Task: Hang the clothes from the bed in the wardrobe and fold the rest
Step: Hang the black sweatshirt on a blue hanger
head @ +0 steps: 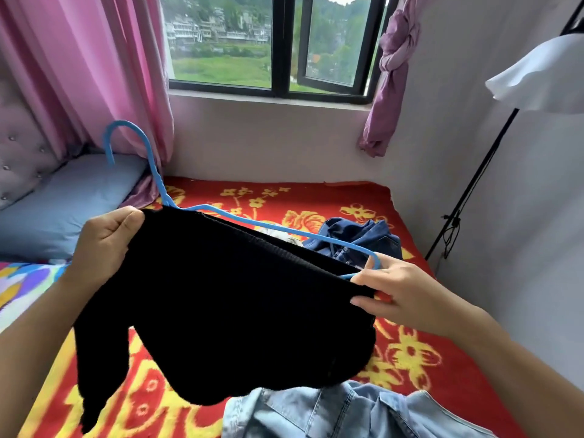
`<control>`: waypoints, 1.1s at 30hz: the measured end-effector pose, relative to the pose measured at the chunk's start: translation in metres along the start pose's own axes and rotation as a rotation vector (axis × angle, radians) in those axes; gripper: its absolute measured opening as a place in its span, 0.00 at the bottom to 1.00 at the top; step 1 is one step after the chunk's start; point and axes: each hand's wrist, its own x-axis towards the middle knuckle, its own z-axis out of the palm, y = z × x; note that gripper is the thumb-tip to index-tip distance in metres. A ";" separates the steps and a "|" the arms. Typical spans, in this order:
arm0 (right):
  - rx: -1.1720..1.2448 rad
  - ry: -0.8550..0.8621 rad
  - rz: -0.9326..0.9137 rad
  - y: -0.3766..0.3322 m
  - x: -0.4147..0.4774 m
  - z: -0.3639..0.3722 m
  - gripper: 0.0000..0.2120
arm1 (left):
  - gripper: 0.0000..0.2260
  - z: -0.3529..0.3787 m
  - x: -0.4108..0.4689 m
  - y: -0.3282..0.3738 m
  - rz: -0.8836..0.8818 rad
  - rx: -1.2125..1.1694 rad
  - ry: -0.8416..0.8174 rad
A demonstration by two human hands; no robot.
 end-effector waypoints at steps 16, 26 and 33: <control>0.113 0.180 0.025 -0.005 0.061 -0.012 0.09 | 0.26 0.016 0.024 0.031 0.660 0.703 0.107; 0.208 0.309 -0.310 -0.057 0.096 0.013 0.11 | 0.17 0.051 0.001 0.050 0.398 0.834 0.225; 0.515 0.191 0.410 0.041 0.078 -0.013 0.20 | 0.19 0.015 0.020 0.068 0.364 0.684 0.417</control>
